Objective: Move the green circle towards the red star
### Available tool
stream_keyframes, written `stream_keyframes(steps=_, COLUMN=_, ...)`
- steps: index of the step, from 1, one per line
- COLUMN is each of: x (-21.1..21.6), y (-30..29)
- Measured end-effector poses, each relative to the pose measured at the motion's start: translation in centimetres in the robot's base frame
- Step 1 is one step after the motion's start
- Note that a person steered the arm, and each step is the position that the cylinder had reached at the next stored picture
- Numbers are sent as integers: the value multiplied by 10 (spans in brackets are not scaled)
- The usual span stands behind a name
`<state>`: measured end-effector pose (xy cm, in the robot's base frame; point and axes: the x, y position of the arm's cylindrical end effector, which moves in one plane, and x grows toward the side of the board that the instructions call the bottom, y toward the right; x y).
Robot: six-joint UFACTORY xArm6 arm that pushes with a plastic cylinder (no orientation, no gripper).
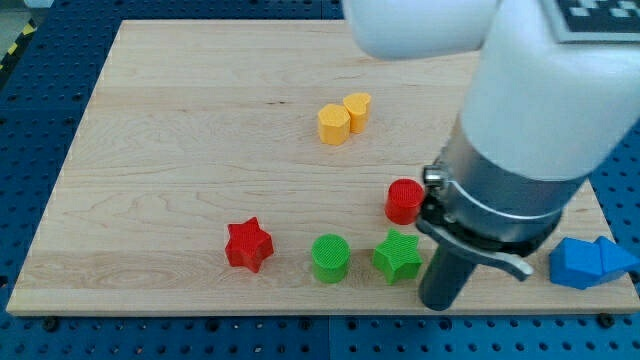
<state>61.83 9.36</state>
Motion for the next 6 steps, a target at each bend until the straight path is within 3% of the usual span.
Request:
stream_keyframes(steps=2, x=-5, y=-41)
stream_keyframes(steps=4, x=-38, y=-46)
stream_keyframes(steps=6, x=-1, y=-47)
